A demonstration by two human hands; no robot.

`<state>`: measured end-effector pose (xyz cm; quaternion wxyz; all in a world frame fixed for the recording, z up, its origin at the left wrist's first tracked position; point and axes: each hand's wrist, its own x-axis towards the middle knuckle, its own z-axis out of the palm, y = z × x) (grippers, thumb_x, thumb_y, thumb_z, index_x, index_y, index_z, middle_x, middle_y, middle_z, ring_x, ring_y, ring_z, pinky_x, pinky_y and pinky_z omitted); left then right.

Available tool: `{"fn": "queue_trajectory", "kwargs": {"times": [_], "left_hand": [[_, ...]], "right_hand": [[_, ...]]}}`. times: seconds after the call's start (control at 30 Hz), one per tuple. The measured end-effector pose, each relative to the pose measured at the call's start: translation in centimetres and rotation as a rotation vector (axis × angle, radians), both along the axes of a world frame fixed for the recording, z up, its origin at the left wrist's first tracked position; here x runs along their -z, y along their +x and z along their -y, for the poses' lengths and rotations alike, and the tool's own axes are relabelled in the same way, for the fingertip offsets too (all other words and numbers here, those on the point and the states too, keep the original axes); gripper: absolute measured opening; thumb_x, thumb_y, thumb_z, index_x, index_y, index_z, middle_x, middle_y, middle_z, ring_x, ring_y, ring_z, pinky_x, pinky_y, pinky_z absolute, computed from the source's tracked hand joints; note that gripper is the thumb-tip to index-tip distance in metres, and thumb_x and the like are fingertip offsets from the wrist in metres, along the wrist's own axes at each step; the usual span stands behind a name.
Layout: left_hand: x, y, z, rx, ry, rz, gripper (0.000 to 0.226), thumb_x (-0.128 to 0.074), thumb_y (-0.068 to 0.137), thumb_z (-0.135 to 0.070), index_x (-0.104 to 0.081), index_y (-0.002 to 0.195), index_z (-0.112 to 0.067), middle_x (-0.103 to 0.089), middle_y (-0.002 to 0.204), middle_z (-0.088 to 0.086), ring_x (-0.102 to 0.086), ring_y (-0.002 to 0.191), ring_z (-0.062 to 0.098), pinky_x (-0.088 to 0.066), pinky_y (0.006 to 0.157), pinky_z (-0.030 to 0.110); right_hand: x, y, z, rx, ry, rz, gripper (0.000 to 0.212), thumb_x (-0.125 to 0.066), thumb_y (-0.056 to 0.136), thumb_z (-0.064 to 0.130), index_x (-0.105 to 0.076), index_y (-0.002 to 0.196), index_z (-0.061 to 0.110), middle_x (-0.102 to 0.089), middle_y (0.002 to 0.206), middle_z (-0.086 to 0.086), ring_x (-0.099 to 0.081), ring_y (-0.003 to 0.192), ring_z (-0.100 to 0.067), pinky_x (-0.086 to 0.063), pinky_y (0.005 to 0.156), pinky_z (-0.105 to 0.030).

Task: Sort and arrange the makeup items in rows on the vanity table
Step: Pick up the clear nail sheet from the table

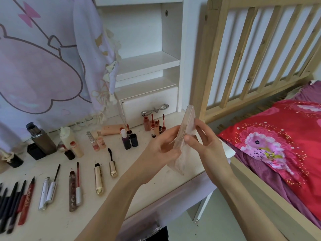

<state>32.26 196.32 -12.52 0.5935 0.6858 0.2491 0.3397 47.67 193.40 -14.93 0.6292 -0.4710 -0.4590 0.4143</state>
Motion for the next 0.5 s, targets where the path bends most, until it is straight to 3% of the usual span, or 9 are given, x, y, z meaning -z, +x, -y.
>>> {"fn": "queue_trajectory", "kwargs": {"times": [0.1,0.23,0.37,0.5], "left_hand": [[0.0,0.0,0.2,0.013,0.065,-0.042,0.060,-0.050,0.081,-0.003,-0.049,0.122,-0.047,-0.059,0.123,-0.021,-0.054,0.116,0.002,-0.047,0.085,0.016],[0.3,0.3,0.2,0.019,0.108,-0.193,0.070,-0.053,0.073,-0.011,-0.037,0.138,-0.031,-0.048,0.137,-0.014,-0.048,0.124,0.005,-0.050,0.080,0.024],[0.1,0.5,0.1,0.011,0.161,-0.246,0.068,-0.053,0.071,-0.014,-0.040,0.134,-0.034,-0.048,0.135,-0.019,-0.046,0.123,-0.001,-0.046,0.095,0.029],[-0.1,0.8,0.0,0.002,0.162,-0.242,0.042,-0.059,0.083,-0.024,-0.052,0.122,-0.039,-0.055,0.127,-0.017,-0.049,0.120,-0.001,-0.041,0.102,0.026]], "right_hand": [[0.1,0.5,0.1,-0.125,-0.123,-0.117,0.082,-0.076,0.061,0.042,-0.040,0.135,0.042,-0.054,0.132,0.012,-0.053,0.121,-0.007,-0.043,0.103,-0.040],[0.7,1.1,0.0,-0.238,-0.149,-0.312,0.069,-0.067,0.075,0.032,-0.037,0.137,0.040,-0.064,0.122,0.000,-0.059,0.115,-0.025,-0.050,0.093,-0.042],[1.3,1.3,-0.3,-0.281,-0.122,-0.446,0.073,-0.066,0.082,0.025,-0.029,0.144,0.027,-0.063,0.116,-0.008,-0.055,0.117,-0.035,-0.053,0.087,-0.042],[1.3,1.7,0.0,-0.364,-0.075,-0.428,0.100,-0.085,0.061,0.039,-0.032,0.142,0.014,-0.055,0.118,-0.016,-0.053,0.115,-0.036,-0.049,0.090,-0.044]]}}
